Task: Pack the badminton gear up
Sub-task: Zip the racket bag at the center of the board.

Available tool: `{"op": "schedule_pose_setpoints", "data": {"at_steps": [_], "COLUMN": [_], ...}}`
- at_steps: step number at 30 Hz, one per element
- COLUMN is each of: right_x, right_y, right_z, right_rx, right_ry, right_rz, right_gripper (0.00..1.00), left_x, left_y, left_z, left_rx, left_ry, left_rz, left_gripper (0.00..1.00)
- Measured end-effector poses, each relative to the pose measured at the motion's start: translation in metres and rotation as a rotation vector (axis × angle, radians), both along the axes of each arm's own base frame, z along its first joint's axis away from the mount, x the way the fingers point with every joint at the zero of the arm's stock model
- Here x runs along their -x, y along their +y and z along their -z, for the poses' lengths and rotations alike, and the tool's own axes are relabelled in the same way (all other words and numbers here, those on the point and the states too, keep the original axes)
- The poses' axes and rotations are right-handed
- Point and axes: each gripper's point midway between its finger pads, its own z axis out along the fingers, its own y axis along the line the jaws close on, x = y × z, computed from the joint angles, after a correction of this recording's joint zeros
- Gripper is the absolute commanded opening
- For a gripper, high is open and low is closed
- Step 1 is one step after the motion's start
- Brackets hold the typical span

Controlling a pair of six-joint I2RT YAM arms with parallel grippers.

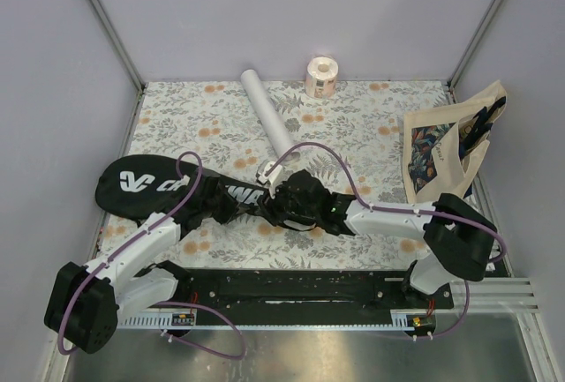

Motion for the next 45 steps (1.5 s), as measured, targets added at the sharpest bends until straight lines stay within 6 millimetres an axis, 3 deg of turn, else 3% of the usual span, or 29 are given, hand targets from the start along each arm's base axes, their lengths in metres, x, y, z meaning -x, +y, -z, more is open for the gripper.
{"op": "schedule_pose_setpoints", "data": {"at_steps": [9,12,14,17,18,31,45], "right_x": [0.003,0.001,0.001,-0.001,-0.002,-0.006,-0.017], "right_y": [0.005,0.007,0.007,0.008,0.008,-0.006,-0.061], "right_z": [0.037,0.043,0.046,0.048,0.048,0.037,0.033], "right_rx": [0.13,0.147,0.155,0.164,0.164,0.059,-0.031], "right_ry": [0.058,0.059,0.06,0.055,0.053,0.061,0.098], "right_rz": [-0.05,-0.054,-0.055,-0.052,-0.052,0.084,0.408], "right_gripper": [0.5,0.43,0.33,0.03,0.0,0.0,0.0], "left_x": [0.002,0.002,0.003,0.004,0.005,0.005,-0.002], "left_y": [0.0,0.0,0.0,0.001,0.002,0.004,0.016], "left_z": [0.001,0.001,0.001,0.002,0.002,-0.003,-0.007], "left_rx": [-0.001,-0.002,-0.004,-0.008,-0.011,-0.041,-0.067], "left_ry": [0.008,0.011,0.013,0.02,0.023,0.017,-0.005], "left_rz": [0.004,0.005,0.005,0.007,0.008,0.029,0.039], "left_gripper": [0.0,0.0,0.0,0.0,0.0,0.0,0.0]}}
